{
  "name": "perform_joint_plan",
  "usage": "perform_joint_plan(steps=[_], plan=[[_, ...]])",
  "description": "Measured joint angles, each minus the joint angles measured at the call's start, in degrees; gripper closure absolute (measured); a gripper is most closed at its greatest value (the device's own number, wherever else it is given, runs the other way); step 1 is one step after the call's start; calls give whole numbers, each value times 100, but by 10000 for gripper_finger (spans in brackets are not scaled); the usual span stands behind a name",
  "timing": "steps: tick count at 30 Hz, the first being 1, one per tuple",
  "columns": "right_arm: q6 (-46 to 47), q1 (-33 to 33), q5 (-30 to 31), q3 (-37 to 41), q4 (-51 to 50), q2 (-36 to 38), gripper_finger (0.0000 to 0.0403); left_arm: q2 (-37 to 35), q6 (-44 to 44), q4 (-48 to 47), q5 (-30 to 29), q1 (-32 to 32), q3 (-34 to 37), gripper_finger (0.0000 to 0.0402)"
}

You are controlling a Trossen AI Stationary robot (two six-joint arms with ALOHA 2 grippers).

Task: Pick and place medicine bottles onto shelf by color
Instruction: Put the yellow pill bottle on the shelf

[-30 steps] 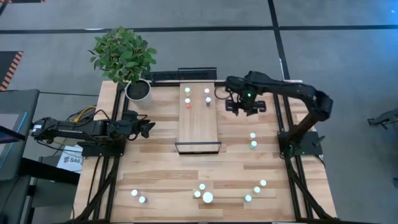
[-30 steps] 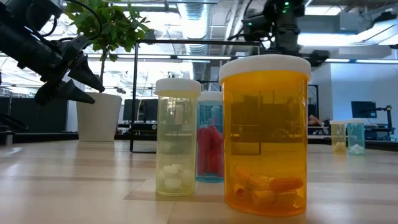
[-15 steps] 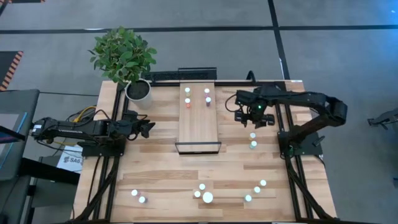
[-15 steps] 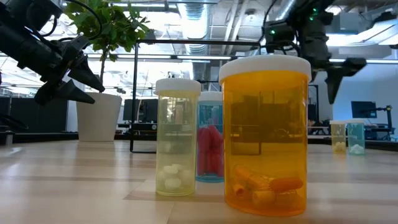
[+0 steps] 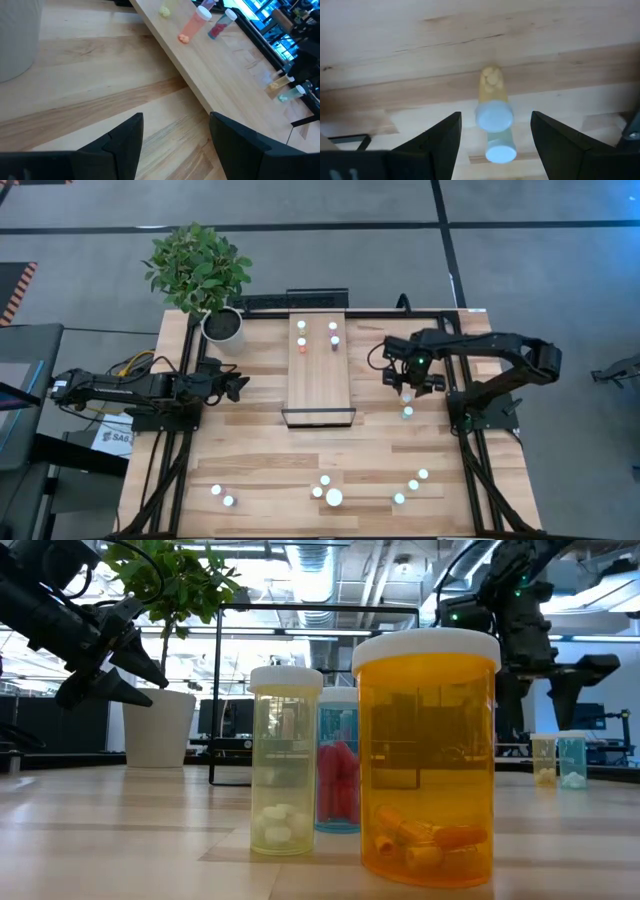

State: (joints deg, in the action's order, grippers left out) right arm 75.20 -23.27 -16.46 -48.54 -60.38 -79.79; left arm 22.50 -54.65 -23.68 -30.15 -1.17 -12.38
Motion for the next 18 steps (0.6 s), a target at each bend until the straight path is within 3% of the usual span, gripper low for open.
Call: perform_joint_plan(steps=[18], plan=[[72,15,-149,490,761,-13,143,-2,0,0,0,0,0,189]])
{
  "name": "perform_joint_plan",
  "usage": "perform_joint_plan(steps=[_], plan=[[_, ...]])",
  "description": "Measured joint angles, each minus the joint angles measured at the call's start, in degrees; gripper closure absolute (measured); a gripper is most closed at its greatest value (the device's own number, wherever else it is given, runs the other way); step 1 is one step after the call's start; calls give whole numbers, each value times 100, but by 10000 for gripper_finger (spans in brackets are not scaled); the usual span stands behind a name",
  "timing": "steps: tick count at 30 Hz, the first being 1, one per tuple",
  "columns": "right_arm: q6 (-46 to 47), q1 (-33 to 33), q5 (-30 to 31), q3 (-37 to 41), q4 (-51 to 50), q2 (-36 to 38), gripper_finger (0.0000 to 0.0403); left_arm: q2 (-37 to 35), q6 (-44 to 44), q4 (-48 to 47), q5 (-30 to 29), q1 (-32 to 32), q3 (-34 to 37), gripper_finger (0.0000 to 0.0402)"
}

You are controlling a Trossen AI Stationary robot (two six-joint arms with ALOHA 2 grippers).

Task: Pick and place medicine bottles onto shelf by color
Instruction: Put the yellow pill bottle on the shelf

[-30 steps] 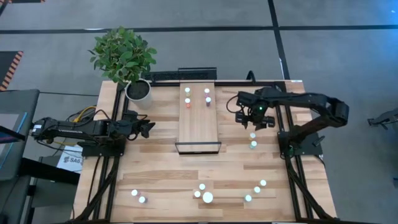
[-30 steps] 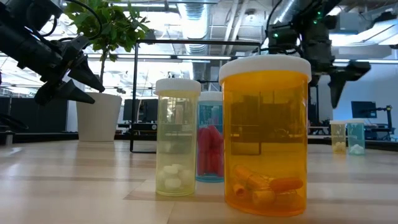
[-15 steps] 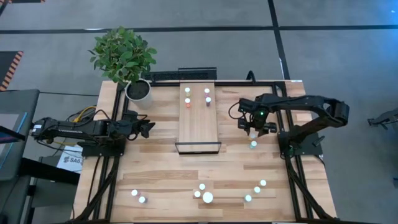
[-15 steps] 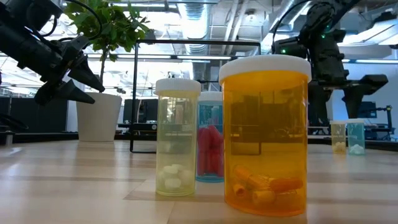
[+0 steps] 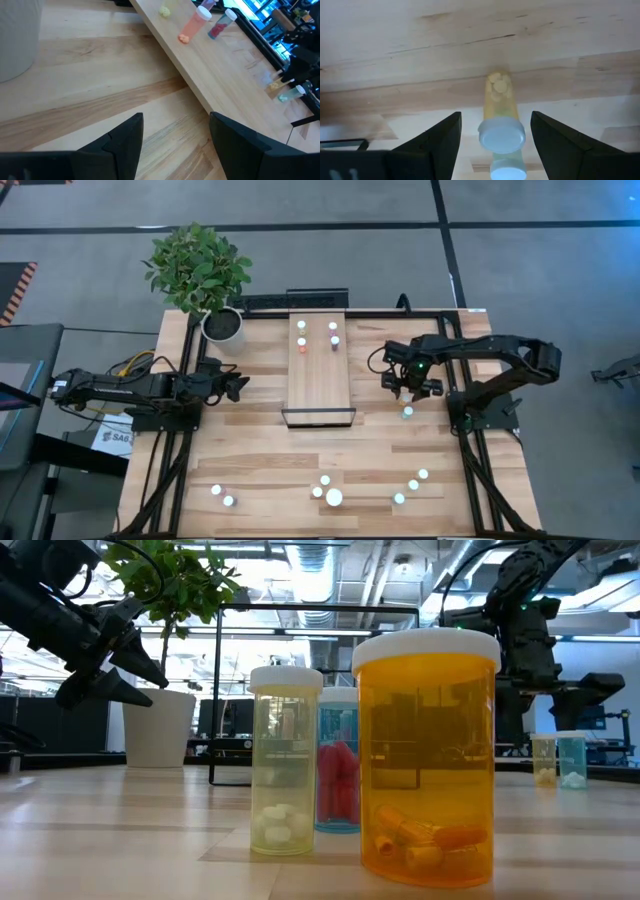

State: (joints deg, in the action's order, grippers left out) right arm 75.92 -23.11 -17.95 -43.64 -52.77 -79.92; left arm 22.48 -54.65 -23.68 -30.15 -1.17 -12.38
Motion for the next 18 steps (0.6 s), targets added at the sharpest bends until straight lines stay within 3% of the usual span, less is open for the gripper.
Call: perform_joint_plan(steps=[9,18], plan=[[26,22,124,-2,38,0,154,1,0,-1,0,1,0,189],[67,24,124,-7,59,0,264,2,0,-2,0,0,0,189]])
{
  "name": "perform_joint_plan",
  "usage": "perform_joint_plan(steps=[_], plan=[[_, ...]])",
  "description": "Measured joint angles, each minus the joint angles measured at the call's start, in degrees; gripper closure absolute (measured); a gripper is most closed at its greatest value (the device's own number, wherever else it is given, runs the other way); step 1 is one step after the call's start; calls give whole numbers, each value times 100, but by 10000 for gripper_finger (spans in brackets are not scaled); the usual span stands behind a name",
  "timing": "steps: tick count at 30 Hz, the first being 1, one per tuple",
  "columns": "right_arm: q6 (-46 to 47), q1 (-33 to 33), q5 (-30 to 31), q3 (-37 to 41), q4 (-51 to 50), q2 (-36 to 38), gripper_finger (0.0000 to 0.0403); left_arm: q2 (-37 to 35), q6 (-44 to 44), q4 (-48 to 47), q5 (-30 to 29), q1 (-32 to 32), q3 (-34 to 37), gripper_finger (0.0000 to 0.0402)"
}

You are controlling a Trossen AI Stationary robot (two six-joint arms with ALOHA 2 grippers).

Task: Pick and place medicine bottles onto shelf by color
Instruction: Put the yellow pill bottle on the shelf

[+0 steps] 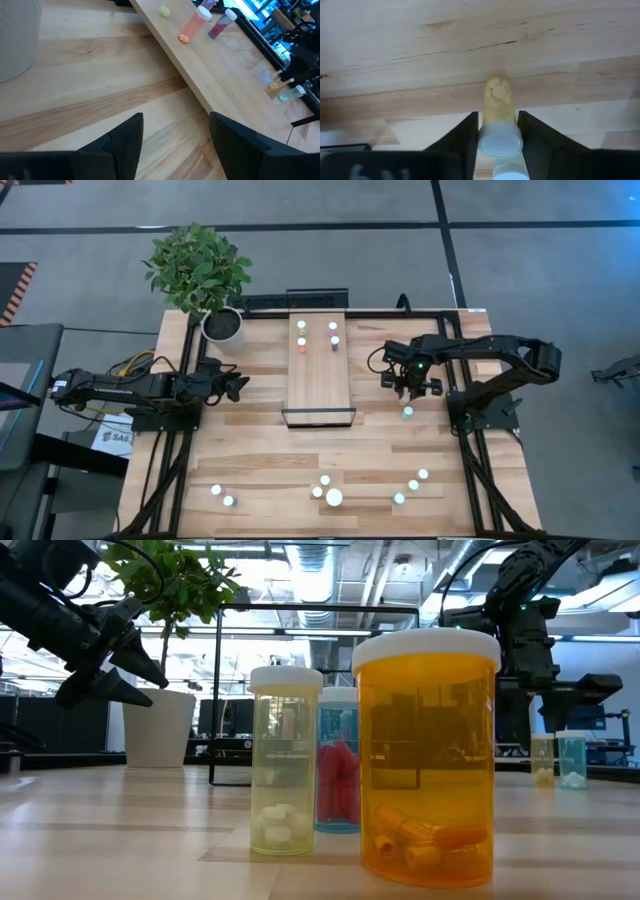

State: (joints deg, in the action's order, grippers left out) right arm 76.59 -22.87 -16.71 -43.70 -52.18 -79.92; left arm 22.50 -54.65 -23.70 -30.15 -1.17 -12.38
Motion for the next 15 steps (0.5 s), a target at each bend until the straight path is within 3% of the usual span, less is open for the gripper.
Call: perform_joint_plan(steps=[4,15], plan=[[43,-2,-7,-4,4,0,290,0,0,0,0,1,0,189],[57,-9,156,-394,-86,-2,273,0,0,0,0,0,0,189]])
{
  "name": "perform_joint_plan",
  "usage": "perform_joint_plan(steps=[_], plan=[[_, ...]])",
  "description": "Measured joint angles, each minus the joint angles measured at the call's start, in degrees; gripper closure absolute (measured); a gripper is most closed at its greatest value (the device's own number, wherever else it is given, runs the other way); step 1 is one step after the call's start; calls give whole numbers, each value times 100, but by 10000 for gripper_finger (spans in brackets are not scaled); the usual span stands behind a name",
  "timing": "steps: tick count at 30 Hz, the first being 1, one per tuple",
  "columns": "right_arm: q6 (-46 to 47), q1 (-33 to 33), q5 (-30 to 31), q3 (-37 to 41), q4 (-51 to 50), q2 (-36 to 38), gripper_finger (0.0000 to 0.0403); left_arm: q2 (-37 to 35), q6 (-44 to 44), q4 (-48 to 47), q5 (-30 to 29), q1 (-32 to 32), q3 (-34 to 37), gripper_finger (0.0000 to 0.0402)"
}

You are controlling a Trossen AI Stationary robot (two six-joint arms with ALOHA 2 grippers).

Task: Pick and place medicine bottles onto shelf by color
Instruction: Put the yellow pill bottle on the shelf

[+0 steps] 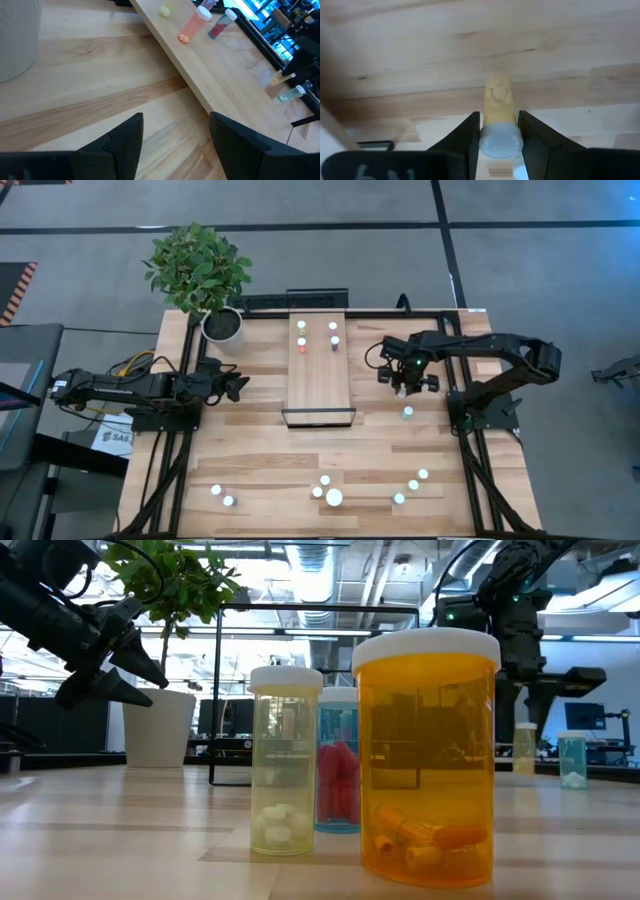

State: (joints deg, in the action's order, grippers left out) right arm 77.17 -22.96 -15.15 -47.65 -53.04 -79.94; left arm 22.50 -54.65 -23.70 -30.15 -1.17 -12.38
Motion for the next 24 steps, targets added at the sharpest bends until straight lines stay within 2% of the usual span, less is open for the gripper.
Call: perform_joint_plan(steps=[11,17,24], plan=[[92,12,481,-737,-282,-94,282,-1,0,1,0,1,0,189],[-127,42,473,-1373,-576,-880,282,-2,0,2,0,0,0,189],[-763,59,371,-2641,-1206,-1815,276,-2,0,2,0,0,0,189]])
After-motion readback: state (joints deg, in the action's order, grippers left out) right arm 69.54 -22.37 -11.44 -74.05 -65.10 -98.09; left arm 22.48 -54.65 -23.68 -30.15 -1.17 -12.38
